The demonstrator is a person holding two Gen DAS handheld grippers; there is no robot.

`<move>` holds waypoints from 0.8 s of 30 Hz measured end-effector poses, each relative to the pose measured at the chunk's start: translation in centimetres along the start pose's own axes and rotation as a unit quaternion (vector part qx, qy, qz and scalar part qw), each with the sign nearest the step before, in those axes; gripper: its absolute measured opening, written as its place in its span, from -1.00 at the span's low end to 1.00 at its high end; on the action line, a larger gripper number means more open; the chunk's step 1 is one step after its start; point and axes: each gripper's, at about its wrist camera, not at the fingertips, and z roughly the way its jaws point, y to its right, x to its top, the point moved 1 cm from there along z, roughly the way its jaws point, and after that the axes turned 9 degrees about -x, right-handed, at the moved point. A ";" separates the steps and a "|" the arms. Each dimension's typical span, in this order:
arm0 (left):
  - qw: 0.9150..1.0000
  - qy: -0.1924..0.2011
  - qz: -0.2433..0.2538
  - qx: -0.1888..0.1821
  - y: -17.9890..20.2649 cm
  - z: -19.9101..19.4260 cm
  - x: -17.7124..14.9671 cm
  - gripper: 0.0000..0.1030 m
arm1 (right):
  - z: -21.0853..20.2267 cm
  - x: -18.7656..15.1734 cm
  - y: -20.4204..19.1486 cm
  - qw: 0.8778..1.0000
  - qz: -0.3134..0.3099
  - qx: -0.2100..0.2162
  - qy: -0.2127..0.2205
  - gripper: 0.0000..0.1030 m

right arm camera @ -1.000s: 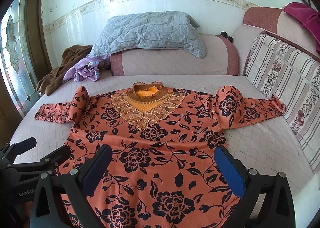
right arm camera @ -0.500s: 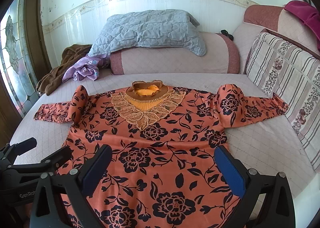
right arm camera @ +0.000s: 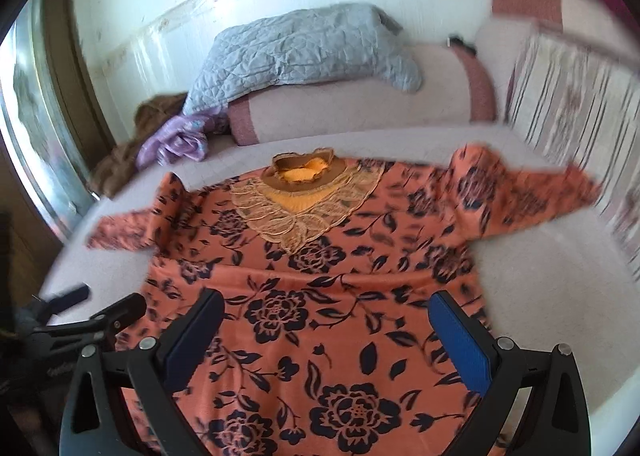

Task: Fold small clothes

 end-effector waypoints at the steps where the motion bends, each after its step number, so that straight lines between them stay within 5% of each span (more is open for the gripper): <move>1: 1.000 -0.004 -0.015 0.008 -1.4 0.5 0.1 1.00 | 0.3 0.1 1.5 1.000 0.021 0.017 -0.009 1.00; 6: 0.992 -0.022 -0.095 0.086 -10.6 3.4 0.4 1.00 | 2.8 1.0 13.2 0.986 0.161 0.030 -0.008 1.00; 10: 0.983 -0.021 -0.132 0.128 -15.5 4.7 0.2 1.00 | 6.6 1.9 25.3 0.944 0.330 0.029 -0.006 0.95; 13: 0.978 -0.013 -0.149 0.144 -17.6 5.5 0.2 1.00 | 10.1 2.8 32.6 0.909 0.417 0.009 -0.013 0.63; 15: 0.977 -0.008 -0.154 0.150 -18.5 6.1 0.1 1.00 | 12.2 4.0 36.0 0.894 0.447 -0.008 -0.016 0.32; 18: 0.975 -0.024 -0.158 0.155 -19.3 7.7 -0.6 1.00 | 15.5 6.0 39.9 0.881 0.470 -0.047 -0.023 0.32; 20: 0.976 0.002 -0.152 0.158 -19.4 7.6 -1.1 1.00 | 17.4 6.7 41.5 0.874 0.480 -0.062 -0.037 0.32; 24: 0.975 0.013 -0.144 0.168 -19.1 7.6 -1.3 1.00 | 19.2 9.1 42.7 0.877 0.471 -0.086 -0.029 0.32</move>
